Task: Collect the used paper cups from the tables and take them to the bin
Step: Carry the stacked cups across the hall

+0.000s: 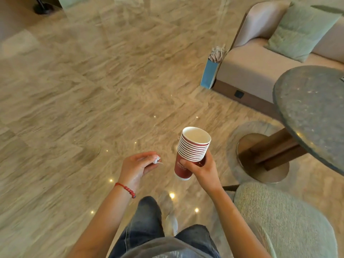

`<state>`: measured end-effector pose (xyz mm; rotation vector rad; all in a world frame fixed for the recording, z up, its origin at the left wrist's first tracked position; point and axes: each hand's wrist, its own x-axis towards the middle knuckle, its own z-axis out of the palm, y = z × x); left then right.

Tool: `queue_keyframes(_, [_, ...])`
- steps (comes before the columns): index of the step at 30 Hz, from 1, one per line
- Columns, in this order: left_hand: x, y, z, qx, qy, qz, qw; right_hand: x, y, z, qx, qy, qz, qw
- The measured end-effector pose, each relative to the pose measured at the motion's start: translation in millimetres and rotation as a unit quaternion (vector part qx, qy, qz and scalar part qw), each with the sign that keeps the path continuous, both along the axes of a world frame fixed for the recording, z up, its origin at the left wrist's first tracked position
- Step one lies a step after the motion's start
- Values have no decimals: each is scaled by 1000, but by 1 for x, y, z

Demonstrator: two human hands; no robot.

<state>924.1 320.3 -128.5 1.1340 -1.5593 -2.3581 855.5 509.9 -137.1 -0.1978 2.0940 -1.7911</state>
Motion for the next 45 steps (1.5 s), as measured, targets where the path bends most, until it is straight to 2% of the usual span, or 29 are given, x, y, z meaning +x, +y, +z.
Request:
queue_keyframes(10, [-199, -97, -16, 19, 11, 14, 1000, -202, -101, -15, 17, -18, -17, 1000])
queue_keyframes(19, [-384, -200, 4, 14, 25, -16, 999, -373, -198, 12, 4, -9, -25, 1000])
queue_keyframes(31, [-617, -266, -20, 28, 16, -32, 999, -594, -262, -10, 7, -5, -49, 999])
queue_keyframes(38, [-765, -311, 0, 13, 32, -24, 999, -755, -304, 4, 4, 5, -23, 1000])
queue_keyframes(45, [-887, -356, 4, 23, 30, -26, 999, -872, -351, 4, 6, 8, -32, 999])
